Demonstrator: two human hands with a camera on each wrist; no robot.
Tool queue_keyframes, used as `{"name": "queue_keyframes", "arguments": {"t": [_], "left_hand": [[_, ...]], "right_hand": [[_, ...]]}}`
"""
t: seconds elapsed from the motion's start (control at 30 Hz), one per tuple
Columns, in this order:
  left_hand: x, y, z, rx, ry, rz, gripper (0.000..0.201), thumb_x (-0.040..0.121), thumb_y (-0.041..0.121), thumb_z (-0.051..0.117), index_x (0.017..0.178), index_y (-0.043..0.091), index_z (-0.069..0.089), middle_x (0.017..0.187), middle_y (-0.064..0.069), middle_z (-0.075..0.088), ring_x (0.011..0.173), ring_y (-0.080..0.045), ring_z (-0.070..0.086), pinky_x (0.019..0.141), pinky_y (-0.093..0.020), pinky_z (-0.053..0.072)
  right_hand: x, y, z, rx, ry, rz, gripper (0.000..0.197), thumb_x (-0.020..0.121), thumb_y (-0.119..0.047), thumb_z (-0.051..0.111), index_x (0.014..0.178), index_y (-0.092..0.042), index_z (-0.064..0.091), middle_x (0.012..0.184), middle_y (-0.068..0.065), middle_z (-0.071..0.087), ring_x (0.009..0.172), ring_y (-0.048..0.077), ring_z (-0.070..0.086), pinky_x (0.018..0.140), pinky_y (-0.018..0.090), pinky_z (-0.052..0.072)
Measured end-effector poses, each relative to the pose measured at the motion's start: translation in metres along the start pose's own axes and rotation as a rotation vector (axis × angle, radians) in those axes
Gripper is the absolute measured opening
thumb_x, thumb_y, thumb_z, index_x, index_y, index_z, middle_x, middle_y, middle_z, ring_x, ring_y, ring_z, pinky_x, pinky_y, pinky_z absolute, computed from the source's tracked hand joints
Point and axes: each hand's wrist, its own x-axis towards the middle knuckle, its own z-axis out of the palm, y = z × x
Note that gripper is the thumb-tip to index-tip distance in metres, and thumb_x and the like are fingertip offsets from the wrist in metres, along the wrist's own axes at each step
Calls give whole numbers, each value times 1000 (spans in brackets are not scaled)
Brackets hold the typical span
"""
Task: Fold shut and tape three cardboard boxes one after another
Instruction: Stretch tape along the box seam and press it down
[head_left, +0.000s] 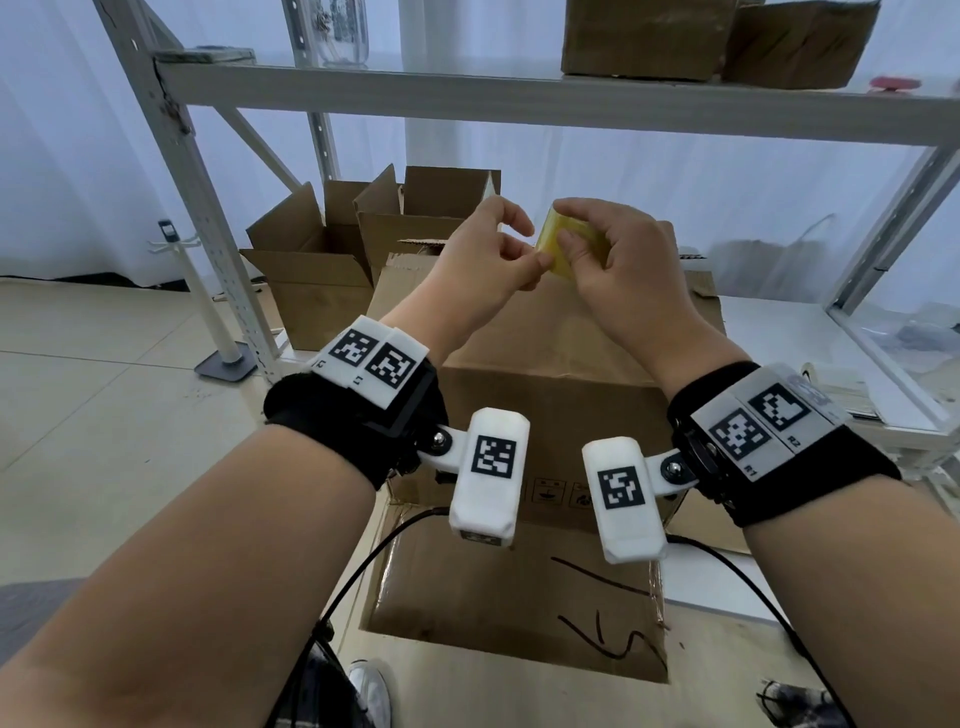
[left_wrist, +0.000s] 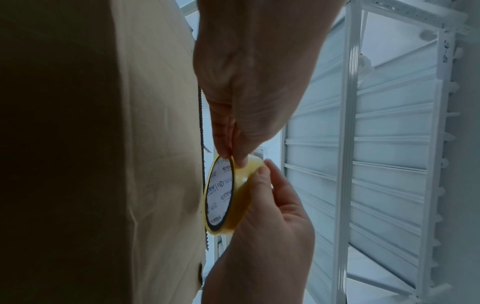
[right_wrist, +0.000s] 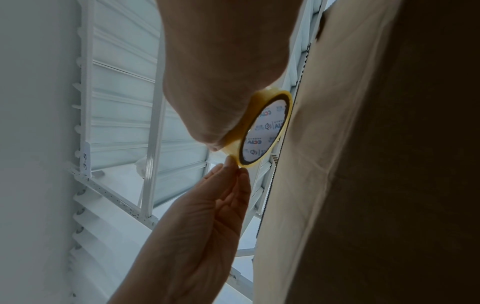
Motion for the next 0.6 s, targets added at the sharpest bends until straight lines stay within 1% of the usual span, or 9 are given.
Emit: {"name": "queue_keyframes", "arguments": {"t": [0.07,0.17,0.2,0.23,0.27,0.3,0.4,0.47,0.6], "left_hand": [[3,-2,2,9,32,-15,32,86,21,69,110,18,48,90,3,63,87,-10,63,83,-24,54],[6,-7,0,-43,33,-75,41,84,25,72,117,15,49,98,4,63,95,-10,62,85,-23,52],[6,-8,-1,-53,28,-76,41,84,24,72,117,14,50,98,4,64,95,-10,62,85,-23,52],[6,-9,-1,-58,21,-67,39,84,23,72,116,13,53,97,3,64,95,-10,62,84,-21,52],[6,-9,-1,-57,15,-52,37,84,21,72,115,10,56,97,1,65,94,-10,62,83,-20,52],[6,-9,-1,-52,8,-39,35,85,20,71,115,7,59,98,-1,66,93,-11,63,81,-18,53],[5,-10,1,-72,5,-30,30,85,18,70,111,3,63,96,-8,68,85,-11,65,75,-15,54],[5,-10,2,-112,29,-31,28,85,18,71,107,1,65,90,-9,68,78,-12,65,74,-17,55],[3,-8,7,-130,70,-10,22,85,17,71,100,2,66,81,-5,68,75,-12,65,77,-23,57]], "right_hand": [[0,0,0,-10,-6,9,34,97,-23,55,130,-15,59,128,1,62,118,17,53,98,20,33],[0,2,0,-53,0,-14,34,96,-24,55,129,-15,60,125,2,64,116,17,54,91,8,24],[0,2,1,-62,8,-30,33,96,-24,55,128,-15,60,123,2,65,114,18,55,91,9,25],[0,2,1,-69,14,-47,33,96,-23,56,127,-14,61,121,2,66,112,18,56,92,15,27],[0,2,1,-77,16,-61,33,96,-23,56,126,-14,61,119,3,67,111,19,57,92,21,28],[-1,3,1,-87,18,-71,32,95,-23,57,126,-14,62,119,3,67,111,19,57,90,22,27],[-1,5,1,-104,38,-89,32,95,-23,57,124,-13,63,117,4,68,109,19,58,83,12,23],[-1,5,2,-106,67,-99,32,94,-23,57,123,-12,64,116,5,68,108,20,59,83,4,22],[-1,4,4,-86,134,-78,31,95,-24,55,122,-11,65,117,5,68,108,20,60,84,7,23]]}}
